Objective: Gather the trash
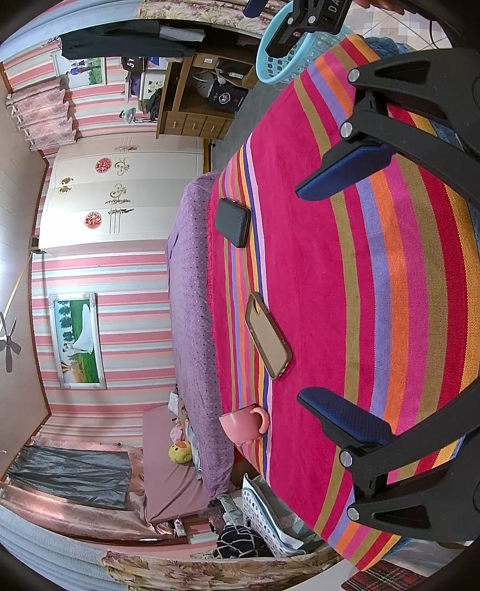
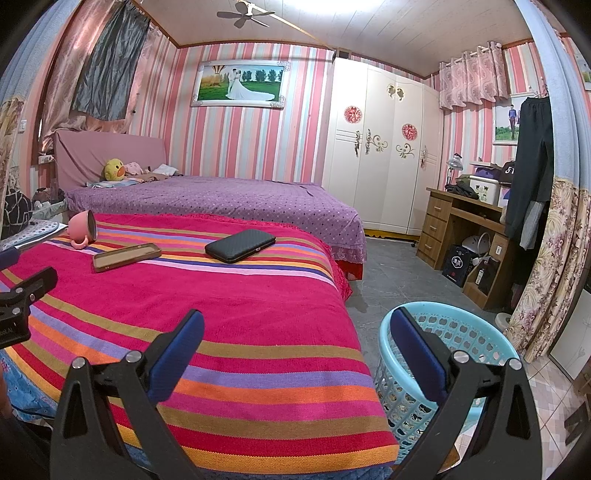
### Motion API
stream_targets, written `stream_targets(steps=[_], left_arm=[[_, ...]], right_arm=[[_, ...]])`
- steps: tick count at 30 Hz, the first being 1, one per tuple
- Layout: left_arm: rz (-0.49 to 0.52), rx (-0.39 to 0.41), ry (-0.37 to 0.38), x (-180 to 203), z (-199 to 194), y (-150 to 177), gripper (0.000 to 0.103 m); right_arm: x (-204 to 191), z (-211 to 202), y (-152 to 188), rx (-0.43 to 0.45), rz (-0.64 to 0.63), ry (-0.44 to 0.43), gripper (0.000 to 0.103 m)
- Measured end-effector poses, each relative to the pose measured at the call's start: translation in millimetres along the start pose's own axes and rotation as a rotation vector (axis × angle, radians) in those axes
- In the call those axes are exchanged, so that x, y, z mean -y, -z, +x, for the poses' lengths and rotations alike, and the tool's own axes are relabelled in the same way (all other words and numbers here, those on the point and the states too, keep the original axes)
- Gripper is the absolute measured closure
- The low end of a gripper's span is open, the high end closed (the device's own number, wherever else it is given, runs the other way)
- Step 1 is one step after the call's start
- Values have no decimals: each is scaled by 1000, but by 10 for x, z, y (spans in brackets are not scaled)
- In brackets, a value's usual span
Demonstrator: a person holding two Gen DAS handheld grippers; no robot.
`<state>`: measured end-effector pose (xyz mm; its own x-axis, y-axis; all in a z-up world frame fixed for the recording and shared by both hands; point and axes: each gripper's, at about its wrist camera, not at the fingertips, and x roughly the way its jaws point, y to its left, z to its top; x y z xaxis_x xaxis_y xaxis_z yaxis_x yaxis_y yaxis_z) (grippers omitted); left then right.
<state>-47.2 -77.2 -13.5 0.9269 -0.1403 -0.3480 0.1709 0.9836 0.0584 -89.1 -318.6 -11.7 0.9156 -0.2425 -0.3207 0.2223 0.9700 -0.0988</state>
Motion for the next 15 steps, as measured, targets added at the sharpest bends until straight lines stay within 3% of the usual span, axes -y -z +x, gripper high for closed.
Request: stream_targets(steps=[15], left_arm=[[-1,1,-2,-6,-2,-1,5]], right_arm=[[2,1,3,1,-1,0,5]])
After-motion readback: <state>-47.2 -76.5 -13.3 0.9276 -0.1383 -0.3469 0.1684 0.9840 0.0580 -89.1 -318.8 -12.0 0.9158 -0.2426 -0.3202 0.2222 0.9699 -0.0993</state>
